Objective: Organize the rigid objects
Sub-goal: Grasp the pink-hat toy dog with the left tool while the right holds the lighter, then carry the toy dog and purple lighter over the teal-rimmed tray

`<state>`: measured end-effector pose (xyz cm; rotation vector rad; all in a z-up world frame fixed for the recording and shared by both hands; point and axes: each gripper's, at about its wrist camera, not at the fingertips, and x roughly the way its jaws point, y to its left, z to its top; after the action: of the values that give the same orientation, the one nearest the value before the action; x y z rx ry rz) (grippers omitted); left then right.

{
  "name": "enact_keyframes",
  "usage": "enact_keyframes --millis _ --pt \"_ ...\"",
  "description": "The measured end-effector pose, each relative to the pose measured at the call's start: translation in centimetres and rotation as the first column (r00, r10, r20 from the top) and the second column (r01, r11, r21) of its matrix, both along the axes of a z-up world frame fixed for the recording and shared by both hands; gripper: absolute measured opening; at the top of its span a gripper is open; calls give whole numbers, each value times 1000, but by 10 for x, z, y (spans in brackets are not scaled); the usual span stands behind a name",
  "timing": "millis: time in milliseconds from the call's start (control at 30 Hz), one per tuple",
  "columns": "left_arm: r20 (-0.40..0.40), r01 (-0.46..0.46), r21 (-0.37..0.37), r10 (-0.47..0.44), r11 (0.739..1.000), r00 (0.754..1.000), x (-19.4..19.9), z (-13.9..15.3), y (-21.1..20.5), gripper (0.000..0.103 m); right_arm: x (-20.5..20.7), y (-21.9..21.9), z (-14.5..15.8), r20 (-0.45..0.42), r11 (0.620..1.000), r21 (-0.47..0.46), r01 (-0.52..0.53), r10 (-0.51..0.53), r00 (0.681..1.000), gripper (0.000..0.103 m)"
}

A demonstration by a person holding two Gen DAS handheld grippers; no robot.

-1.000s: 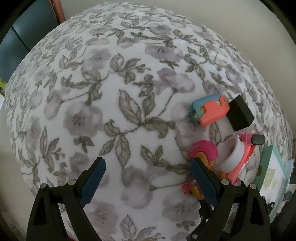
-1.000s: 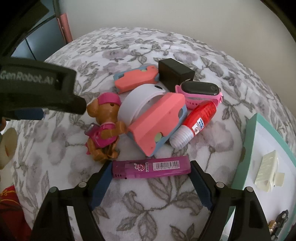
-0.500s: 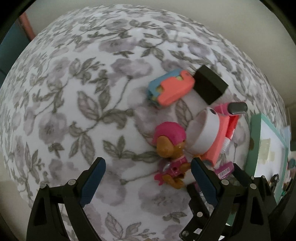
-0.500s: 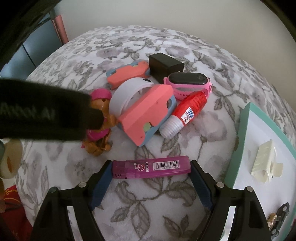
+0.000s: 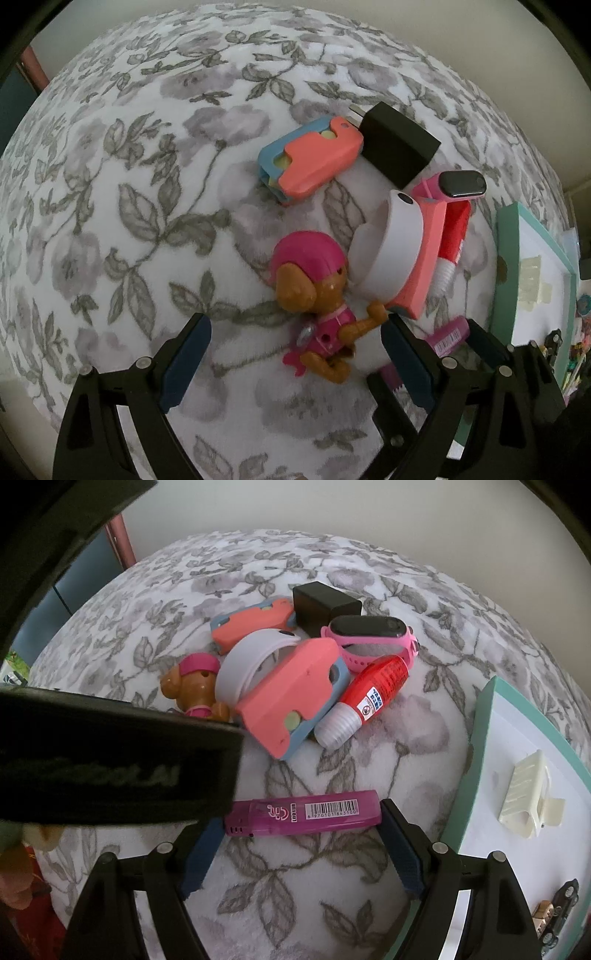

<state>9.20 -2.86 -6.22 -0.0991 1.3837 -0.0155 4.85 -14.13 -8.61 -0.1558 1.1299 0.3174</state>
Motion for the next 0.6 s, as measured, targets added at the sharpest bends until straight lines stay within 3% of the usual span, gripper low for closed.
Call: enact_keyframes --millis 167,233,300,333,600 --pt "15 3 -4 -3 1000 1000 11 -18 0 92 -2 1 -1 0 1000 4 -1 1 1000 83" --pt "21 5 -25 -5 1000 1000 12 -21 1 84 -2 1 -1 0 1000 4 -2 2 1000 83" --pt "30 9 -49 -7 999 1000 13 -20 1 60 -1 1 -1 0 1000 4 0 0 1000 83" --pt "38 13 -45 -11 999 999 14 -19 1 54 -1 1 -1 0 1000 4 0 0 1000 83" --pt "37 -11 -54 13 998 999 18 -16 9 53 -2 -1 -1 0 1000 2 -1 1 1000 83"
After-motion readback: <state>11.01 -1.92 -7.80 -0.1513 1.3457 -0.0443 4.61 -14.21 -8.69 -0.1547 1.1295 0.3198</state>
